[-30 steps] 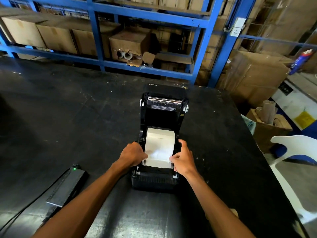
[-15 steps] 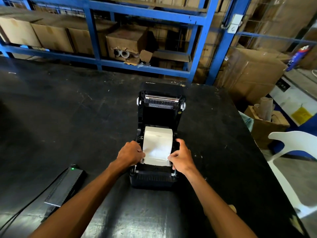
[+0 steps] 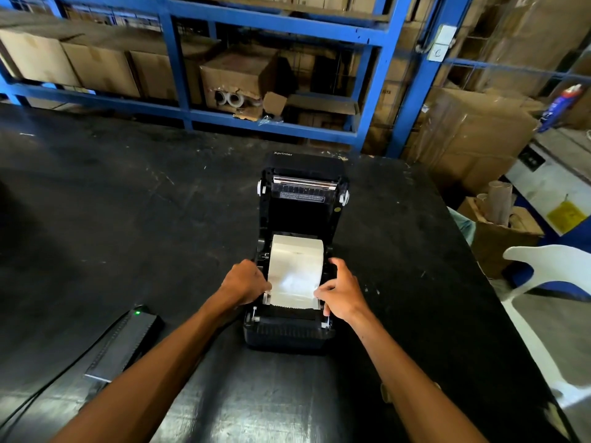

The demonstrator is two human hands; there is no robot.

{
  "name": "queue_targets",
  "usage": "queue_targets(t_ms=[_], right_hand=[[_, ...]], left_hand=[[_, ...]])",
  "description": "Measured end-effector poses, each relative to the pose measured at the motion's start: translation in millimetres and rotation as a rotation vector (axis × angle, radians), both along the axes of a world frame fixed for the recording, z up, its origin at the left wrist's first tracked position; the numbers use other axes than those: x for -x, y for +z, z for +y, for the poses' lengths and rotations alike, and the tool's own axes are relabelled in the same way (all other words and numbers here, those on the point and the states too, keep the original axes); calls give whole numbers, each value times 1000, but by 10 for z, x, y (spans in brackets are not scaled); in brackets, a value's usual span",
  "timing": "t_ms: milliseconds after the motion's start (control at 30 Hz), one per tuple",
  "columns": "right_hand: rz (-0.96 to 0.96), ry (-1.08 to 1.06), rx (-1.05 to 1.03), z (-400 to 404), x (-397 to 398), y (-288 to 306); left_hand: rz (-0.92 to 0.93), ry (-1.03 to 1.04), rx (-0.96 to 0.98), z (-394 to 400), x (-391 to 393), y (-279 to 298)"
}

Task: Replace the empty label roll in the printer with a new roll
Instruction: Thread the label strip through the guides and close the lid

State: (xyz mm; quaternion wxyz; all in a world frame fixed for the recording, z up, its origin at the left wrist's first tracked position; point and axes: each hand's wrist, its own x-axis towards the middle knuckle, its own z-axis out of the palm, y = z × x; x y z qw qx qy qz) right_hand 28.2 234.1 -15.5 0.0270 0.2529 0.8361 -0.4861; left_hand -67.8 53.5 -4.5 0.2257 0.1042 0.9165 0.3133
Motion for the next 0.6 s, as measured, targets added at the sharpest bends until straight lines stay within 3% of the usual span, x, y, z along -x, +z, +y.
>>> queue_targets(t_ms=[167,400,600], right_hand=[[-4,14,-9,-8,5,-22],[-12,87,-42,67,3,-7],[22,11,25,37,-16,-1]], left_hand=[[69,-19,58,12,-30,12],[-3,-40,-10,-39,16,-36],[-7,-30,-14,-31,42,-51]])
